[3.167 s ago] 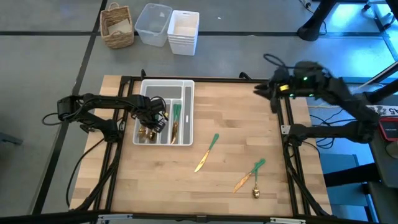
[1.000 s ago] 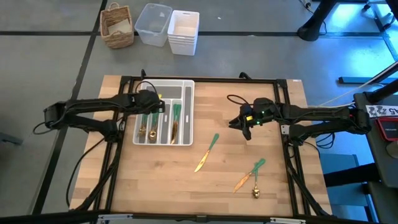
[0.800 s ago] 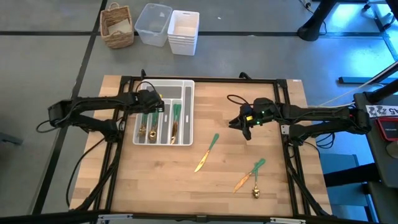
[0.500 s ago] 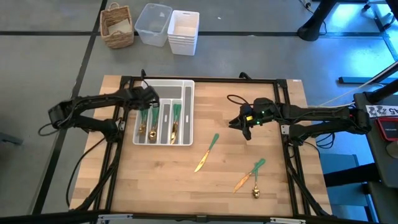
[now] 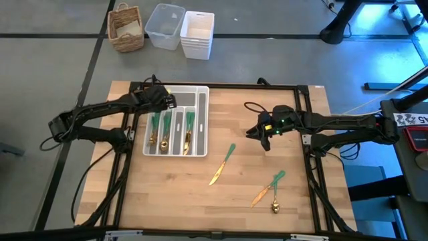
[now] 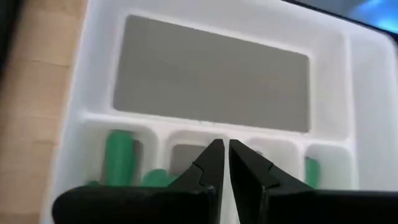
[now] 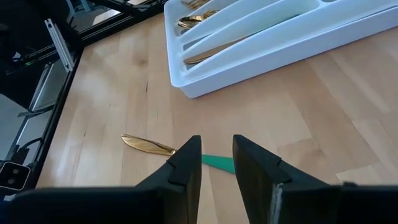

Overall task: Sort silverware
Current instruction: Put the green spoon into the white silverware tray

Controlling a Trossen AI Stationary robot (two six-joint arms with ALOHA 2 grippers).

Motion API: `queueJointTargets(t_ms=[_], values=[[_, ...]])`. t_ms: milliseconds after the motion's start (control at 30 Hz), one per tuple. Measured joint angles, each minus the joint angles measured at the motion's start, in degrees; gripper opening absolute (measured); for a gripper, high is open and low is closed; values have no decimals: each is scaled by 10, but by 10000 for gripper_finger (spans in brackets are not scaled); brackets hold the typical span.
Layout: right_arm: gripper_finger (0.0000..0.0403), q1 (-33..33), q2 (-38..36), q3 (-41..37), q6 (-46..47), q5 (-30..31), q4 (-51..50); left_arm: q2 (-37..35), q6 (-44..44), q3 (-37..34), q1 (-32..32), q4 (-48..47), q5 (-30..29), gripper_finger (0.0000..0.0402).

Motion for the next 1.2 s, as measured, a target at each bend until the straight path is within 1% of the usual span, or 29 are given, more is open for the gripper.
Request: queueJointTargets(t_ms=[100,167,267,333,467,600,733,800,933,1000,1067,1133,1200], values=[[95,0,-1,0,0,-16,0,-5,-1,0,-2,35,56,17],[95,0,-4,1,-1,-37,-3,-9,13,0,-13,88,120,17],[95,0,-12,7,-4,-66,-3,-10,28,0,-55,193,211,17],[95,0,-17,9,-5,-75,-3,-7,28,0,-102,262,233,17],[95,0,-18,10,0,-103,-16,4,29,0,-197,362,219,17],[95,0,-18,10,51,-163,-57,23,27,0,-273,427,191,17],[95,0,-18,10,184,-211,-90,50,57,0,-322,472,150,17],[95,9,-18,10,263,-220,-101,67,70,0,-339,487,128,17],[95,69,-20,10,420,-224,-116,107,73,0,-357,530,105,17],[95,115,-20,10,489,-217,-115,124,81,0,-360,546,105,17],[95,168,-20,10,552,-190,-120,140,88,0,-362,558,105,17],[95,224,-20,10,625,-140,-132,150,93,0,-362,562,105,17],[95,281,-20,10,704,-74,-146,159,103,0,-362,568,105,17]])
